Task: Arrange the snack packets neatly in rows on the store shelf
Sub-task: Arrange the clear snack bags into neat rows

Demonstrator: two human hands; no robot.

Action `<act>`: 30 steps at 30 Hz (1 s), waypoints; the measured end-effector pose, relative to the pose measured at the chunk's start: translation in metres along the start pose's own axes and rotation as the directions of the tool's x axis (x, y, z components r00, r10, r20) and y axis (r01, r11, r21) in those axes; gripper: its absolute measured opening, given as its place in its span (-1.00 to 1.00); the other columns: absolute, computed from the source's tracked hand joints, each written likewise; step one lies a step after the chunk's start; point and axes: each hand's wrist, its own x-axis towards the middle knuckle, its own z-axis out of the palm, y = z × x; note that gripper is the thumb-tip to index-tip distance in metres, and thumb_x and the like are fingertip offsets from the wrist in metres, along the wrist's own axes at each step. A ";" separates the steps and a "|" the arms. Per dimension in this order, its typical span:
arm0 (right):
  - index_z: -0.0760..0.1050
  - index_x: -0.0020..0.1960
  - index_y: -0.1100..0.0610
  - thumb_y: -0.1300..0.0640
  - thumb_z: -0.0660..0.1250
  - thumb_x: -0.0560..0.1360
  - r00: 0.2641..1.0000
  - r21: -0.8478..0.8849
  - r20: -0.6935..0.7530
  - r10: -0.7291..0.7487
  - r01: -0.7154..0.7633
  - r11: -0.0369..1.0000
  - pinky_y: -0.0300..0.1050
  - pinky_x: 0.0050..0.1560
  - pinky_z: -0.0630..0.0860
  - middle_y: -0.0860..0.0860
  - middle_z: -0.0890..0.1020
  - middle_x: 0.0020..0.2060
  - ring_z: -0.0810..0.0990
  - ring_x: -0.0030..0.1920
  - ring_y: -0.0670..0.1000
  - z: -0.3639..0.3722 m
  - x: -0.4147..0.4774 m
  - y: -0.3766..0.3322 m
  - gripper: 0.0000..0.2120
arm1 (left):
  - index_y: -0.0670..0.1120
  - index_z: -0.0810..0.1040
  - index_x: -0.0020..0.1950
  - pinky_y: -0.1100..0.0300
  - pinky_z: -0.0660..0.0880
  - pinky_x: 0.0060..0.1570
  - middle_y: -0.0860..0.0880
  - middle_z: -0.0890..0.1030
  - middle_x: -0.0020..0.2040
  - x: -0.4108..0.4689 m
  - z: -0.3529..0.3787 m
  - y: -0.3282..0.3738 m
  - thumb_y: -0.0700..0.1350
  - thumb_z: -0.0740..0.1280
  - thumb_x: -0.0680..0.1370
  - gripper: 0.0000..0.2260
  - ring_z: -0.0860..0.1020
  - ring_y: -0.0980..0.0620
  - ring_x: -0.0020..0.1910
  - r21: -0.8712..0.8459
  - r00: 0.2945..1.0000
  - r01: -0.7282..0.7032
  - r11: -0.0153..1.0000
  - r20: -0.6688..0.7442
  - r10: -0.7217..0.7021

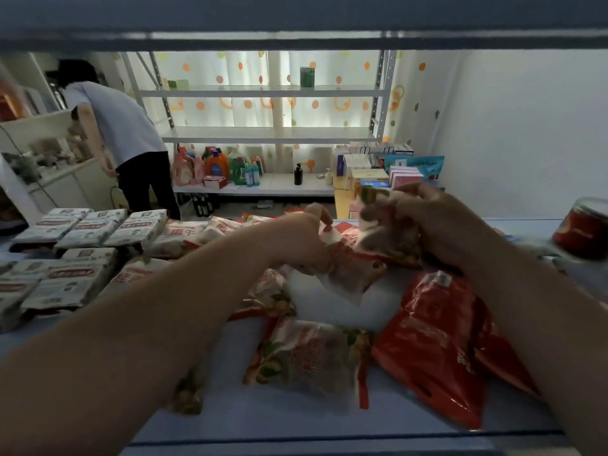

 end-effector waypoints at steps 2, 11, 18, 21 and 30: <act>0.30 0.38 0.24 0.29 0.34 0.41 0.985 0.392 0.170 0.026 -0.091 0.916 0.14 0.07 0.58 0.23 0.63 0.14 0.65 0.08 0.19 0.002 0.004 -0.006 -0.45 | 0.10 0.33 0.31 0.17 0.60 -0.31 -0.03 0.52 0.05 -0.012 -0.018 -0.003 -0.24 0.49 0.39 -0.41 0.60 0.02 -0.12 0.044 1.000 -0.016 0.999 -0.013 0.017; 0.46 0.25 0.07 0.02 0.49 0.44 0.987 -0.353 0.082 0.140 -0.103 0.930 -0.10 -0.10 0.58 0.07 0.56 0.10 0.60 0.04 0.03 0.068 0.013 0.003 -0.56 | 0.07 0.50 0.21 0.27 0.40 -0.16 0.07 0.51 0.11 -0.051 -0.070 -0.060 -0.15 0.30 0.55 -0.74 0.50 0.10 0.04 0.256 0.992 -0.004 0.967 -0.119 0.035; 0.36 0.41 -0.17 0.00 0.29 0.52 0.981 -0.819 0.185 0.048 0.127 0.559 -0.04 0.14 0.46 0.10 0.43 0.34 0.48 0.20 0.09 0.097 0.010 0.002 -0.53 | 0.10 0.52 0.16 0.14 0.48 0.02 0.08 0.52 0.07 -0.059 -0.068 -0.086 -0.15 0.30 0.50 -0.73 0.50 0.10 0.03 0.297 0.998 0.008 0.955 -0.065 0.012; 0.34 0.45 -0.18 -0.07 0.26 0.55 0.979 -0.907 0.193 -0.060 0.202 0.371 0.05 0.31 0.36 0.18 0.26 0.44 0.34 0.38 0.18 0.099 0.002 0.002 -0.53 | 0.12 0.50 0.14 0.17 0.45 -0.08 0.12 0.51 0.01 -0.063 -0.068 -0.087 -0.16 0.29 0.50 -0.74 0.48 0.14 -0.02 0.281 0.998 -0.020 0.960 -0.051 0.035; 0.29 0.50 -0.09 -0.16 0.11 0.61 0.950 -0.940 0.312 0.023 0.305 0.151 0.07 0.34 0.29 0.10 0.37 0.43 0.31 0.41 0.17 0.102 0.003 0.019 -0.52 | 0.17 0.51 0.02 0.20 0.38 -0.22 0.11 0.52 -0.01 -0.075 -0.060 -0.088 -0.19 0.28 0.49 -0.75 0.48 0.15 -0.06 0.230 0.996 -0.069 0.971 -0.034 0.079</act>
